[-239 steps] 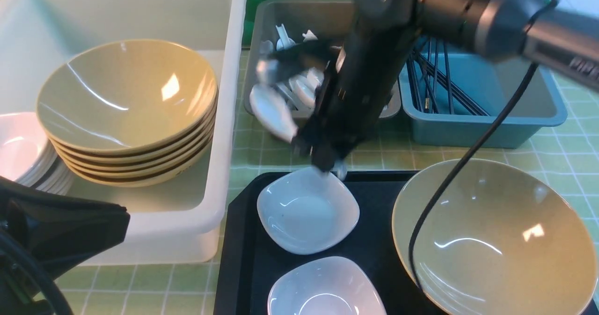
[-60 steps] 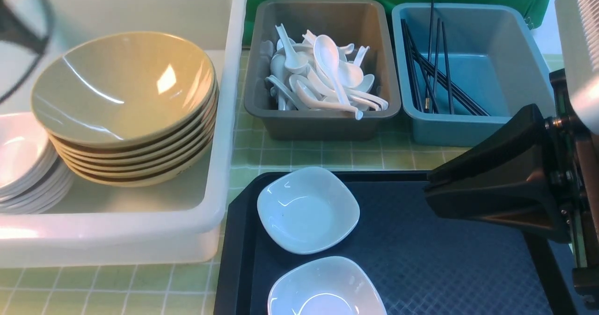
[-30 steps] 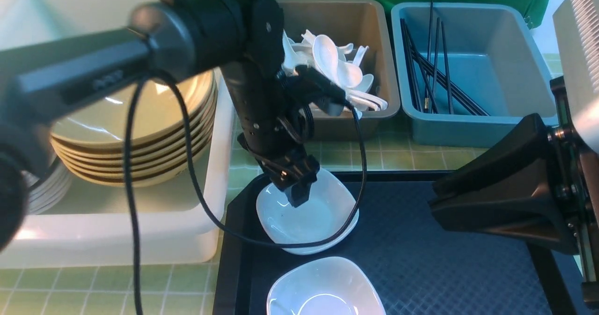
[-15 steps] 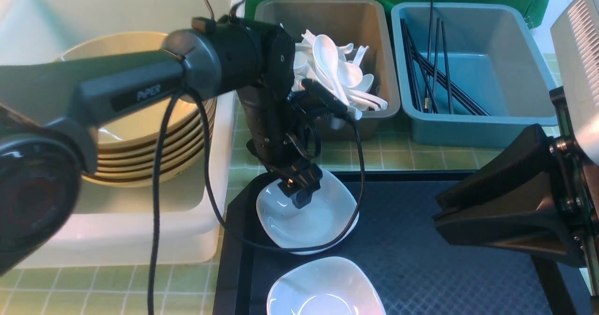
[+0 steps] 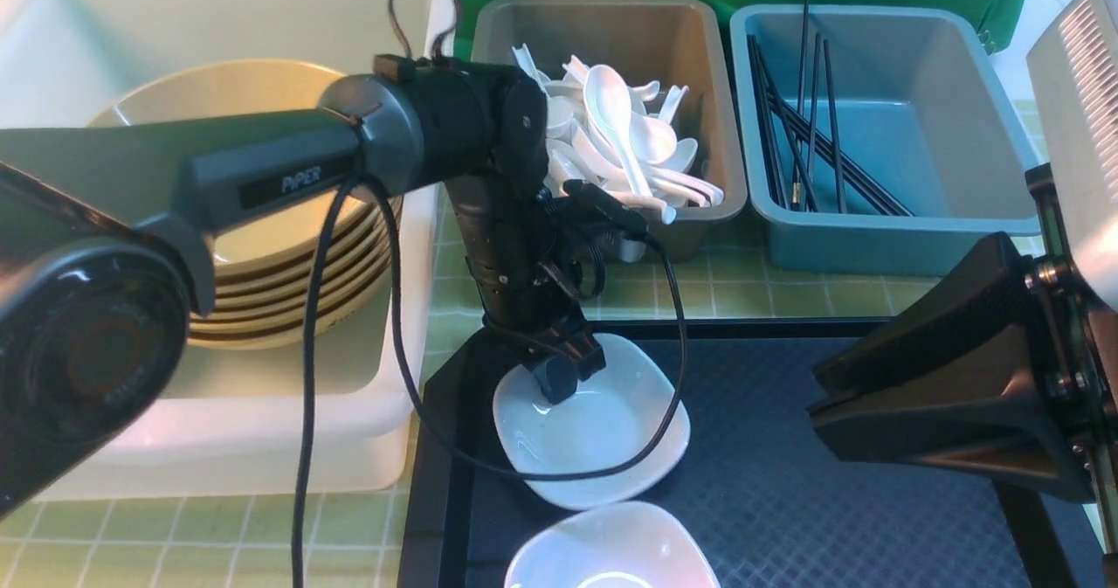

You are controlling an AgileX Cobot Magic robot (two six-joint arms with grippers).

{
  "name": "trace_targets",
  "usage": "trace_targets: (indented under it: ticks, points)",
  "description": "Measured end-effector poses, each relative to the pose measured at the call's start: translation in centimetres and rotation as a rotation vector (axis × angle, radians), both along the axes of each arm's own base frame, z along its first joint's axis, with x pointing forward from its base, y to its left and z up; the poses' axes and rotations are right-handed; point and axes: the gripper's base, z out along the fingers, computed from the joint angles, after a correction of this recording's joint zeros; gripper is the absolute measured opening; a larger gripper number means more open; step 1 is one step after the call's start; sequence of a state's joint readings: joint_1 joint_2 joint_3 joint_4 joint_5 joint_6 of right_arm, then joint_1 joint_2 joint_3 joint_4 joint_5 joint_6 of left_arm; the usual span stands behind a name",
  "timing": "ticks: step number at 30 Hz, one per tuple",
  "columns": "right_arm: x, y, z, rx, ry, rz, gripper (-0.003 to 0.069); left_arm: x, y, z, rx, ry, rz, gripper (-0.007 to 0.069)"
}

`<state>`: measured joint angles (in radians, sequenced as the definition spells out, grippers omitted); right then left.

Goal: On green table put chopsticks spoon bowls plates into blue grey white boxes.
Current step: 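Grasp the small white bowl on the black tray by its rim with the left gripper, then place the white bowl into the white bin with the other dishes with the left gripper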

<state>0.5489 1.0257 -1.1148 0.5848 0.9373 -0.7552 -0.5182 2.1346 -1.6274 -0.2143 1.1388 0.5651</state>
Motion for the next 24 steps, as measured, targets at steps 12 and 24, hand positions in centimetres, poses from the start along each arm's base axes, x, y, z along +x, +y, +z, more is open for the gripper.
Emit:
trace_targets:
  ticks: [12, 24]
  points:
    - [0.0, 0.0, 0.0, 0.0, 0.002, 0.001, 0.017, 1.9, 0.7, 3.4, -0.133, 0.013, 0.085, 0.0014]
    - [0.0, 0.0, 0.0, 0.001, -0.001, 0.002, 0.0173, 2.3, 4.5, 13.0, -0.277, -0.17, 0.222, 0.0015]
